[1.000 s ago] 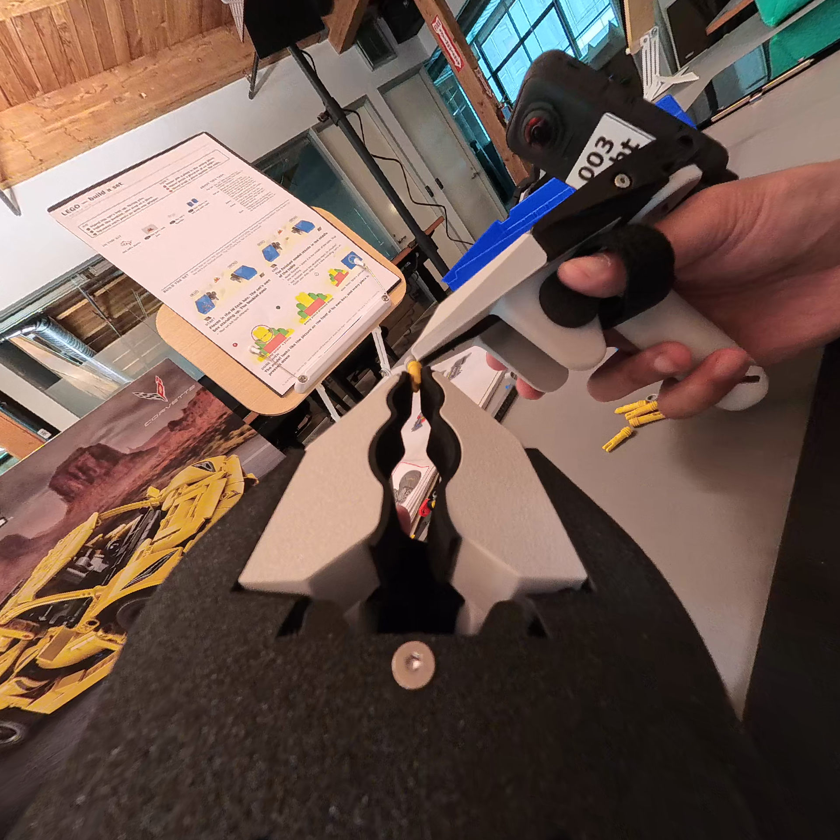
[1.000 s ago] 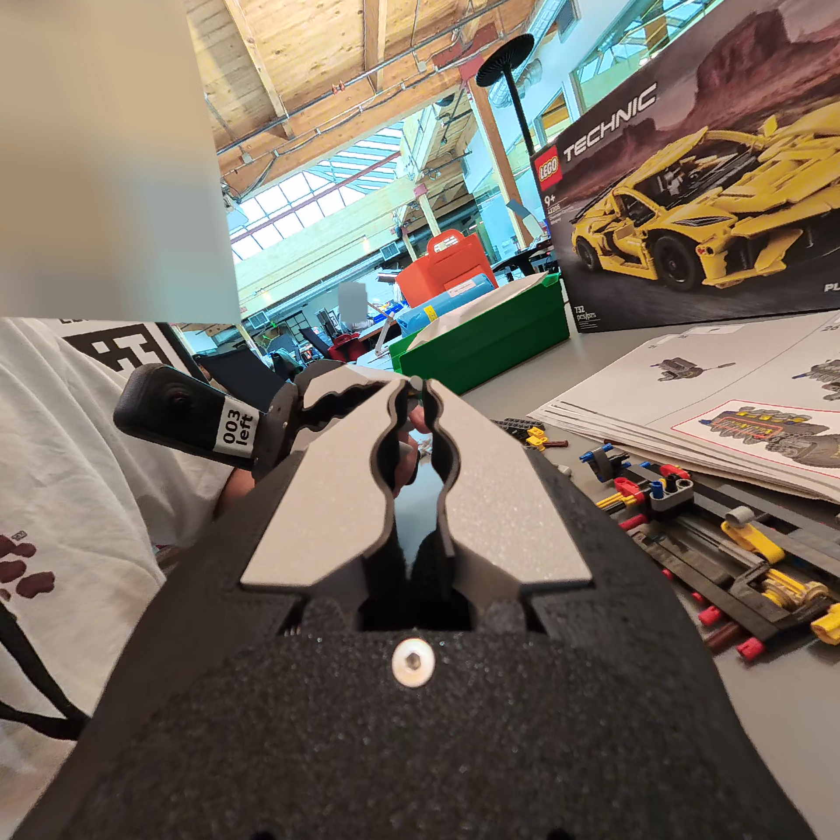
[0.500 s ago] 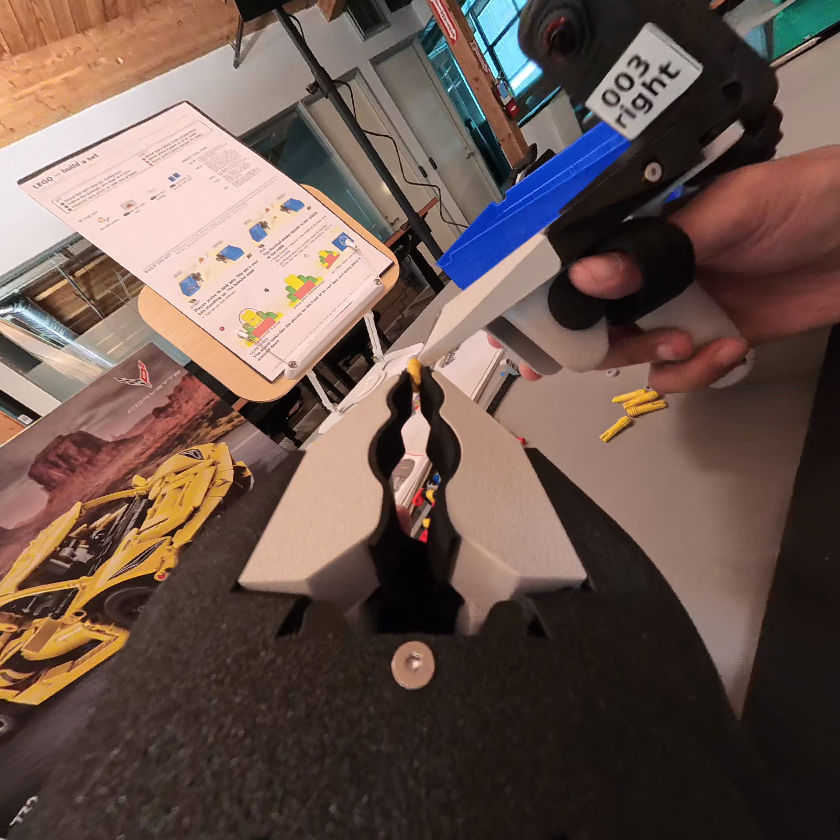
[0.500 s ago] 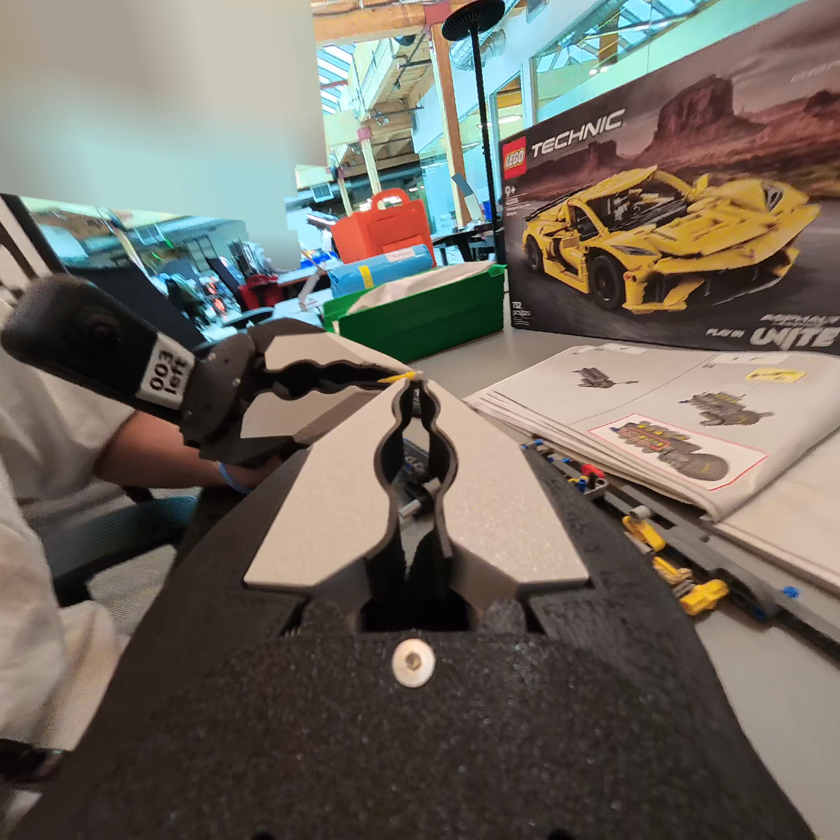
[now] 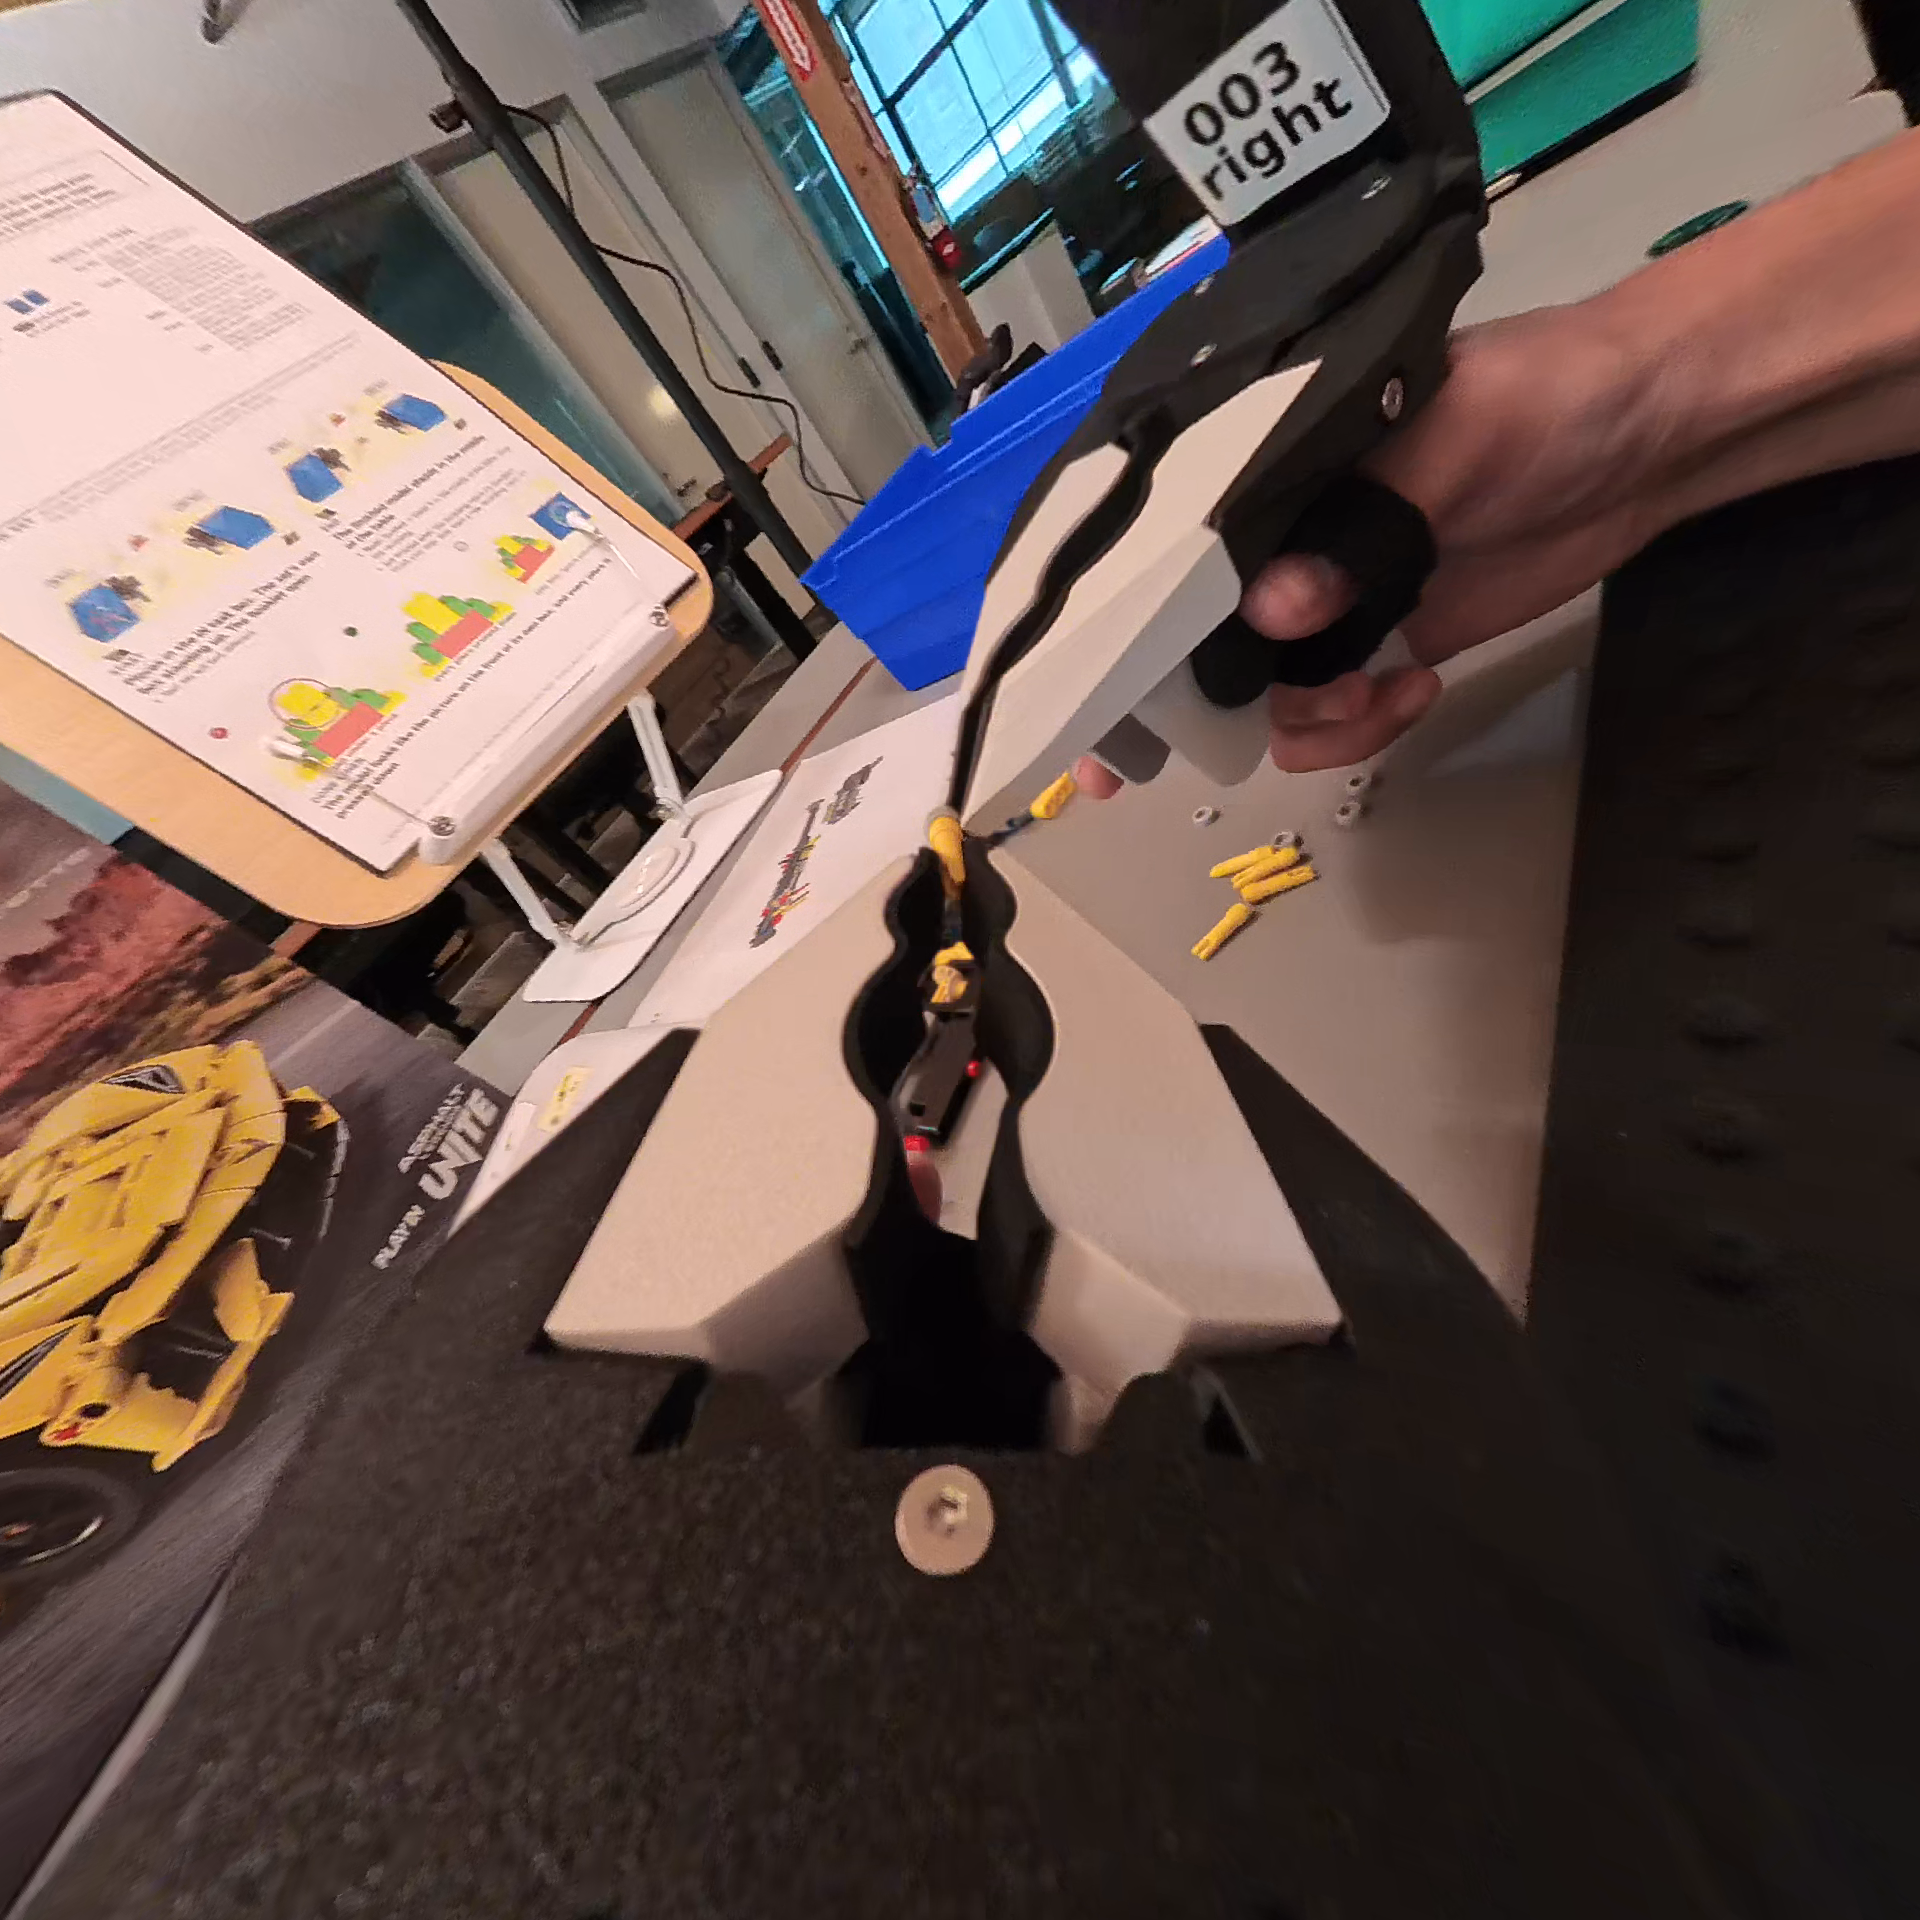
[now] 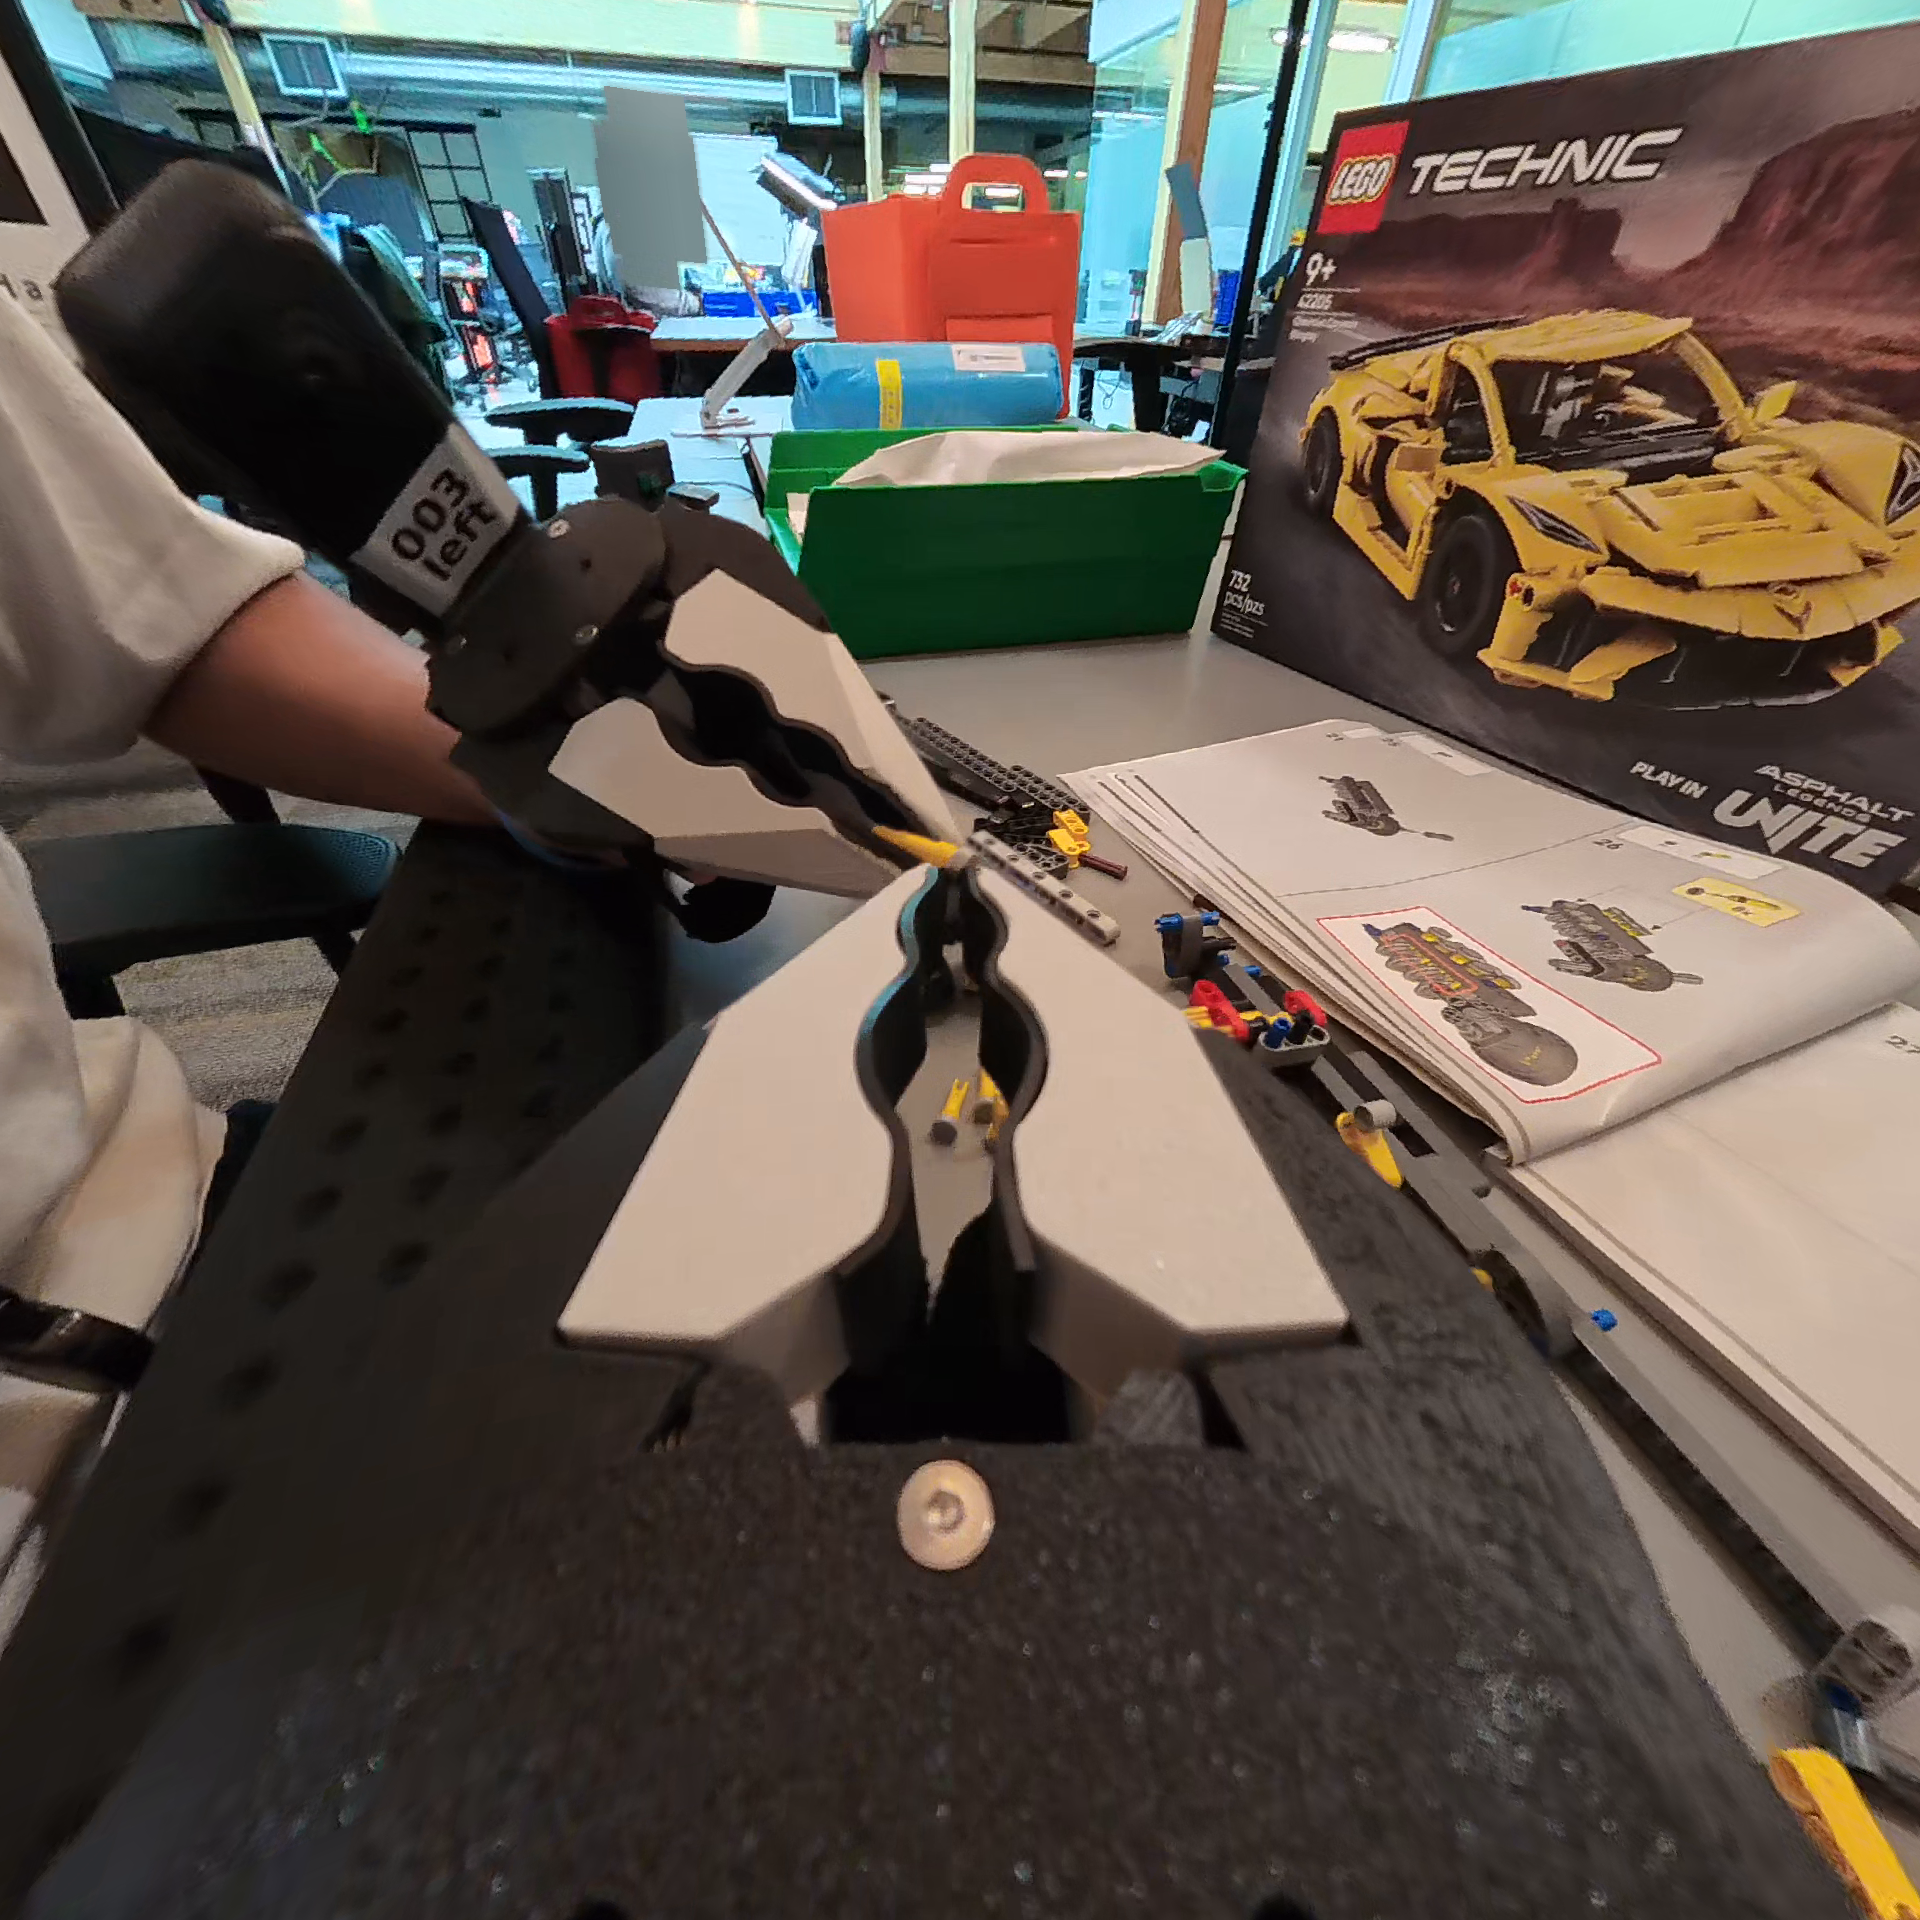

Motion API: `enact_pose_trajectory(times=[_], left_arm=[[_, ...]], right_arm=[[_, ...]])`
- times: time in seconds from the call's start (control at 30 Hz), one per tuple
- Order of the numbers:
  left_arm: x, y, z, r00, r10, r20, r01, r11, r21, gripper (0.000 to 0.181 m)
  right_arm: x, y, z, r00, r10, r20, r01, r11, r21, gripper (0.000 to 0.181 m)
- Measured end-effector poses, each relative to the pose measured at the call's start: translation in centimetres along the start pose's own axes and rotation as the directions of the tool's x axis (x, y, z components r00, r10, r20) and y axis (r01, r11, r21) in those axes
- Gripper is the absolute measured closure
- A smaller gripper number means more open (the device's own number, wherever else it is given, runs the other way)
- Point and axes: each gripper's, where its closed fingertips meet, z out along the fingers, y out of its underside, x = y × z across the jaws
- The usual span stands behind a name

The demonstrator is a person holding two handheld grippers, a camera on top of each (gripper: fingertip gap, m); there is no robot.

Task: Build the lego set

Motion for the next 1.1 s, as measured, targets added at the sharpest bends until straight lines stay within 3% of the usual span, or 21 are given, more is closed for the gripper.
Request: enact_pose_trajectory(times=[0.3, 0.53, 0.83, 0.97, 1.1], left_arm=[[1.0, 1.8, 0.7, 0.998, 0.004, -0.055, -0.009, 0.995, -0.102, 0.179], [1.5, 3.2, 1.1, 0.997, 0.021, -0.077, -0.035, 0.984, -0.177, 0.179], [3.8, 3.1, 0.4, 0.963, -0.06, -0.261, 0.028, 0.992, -0.125, 0.178], [5.9, 1.7, -0.4, 0.913, -0.071, -0.401, 0.057, 0.997, -0.046, 0.178], [5.9, 1.8, -0.4, 0.918, -0.054, -0.393, 0.037, 0.998, -0.05, 0.178]], right_arm=[[0.6, 2.4, -0.1, 0.978, -0.199, -0.069, 0.186, 0.969, -0.16, 0.179], [1.1, 3.8, 0.0, 0.873, -0.475, -0.113, 0.42, 0.848, -0.324, 0.181], [-0.8, 4.9, -0.6, 0.832, -0.554, 0.021, 0.535, 0.793, -0.29, 0.181], [-2.5, 6.6, -0.1, 0.76, -0.639, 0.121, 0.642, 0.706, -0.299, 0.181], [-2.5, 6.7, 0.2, 0.768, -0.63, 0.118, 0.631, 0.711, -0.312, 0.181]])
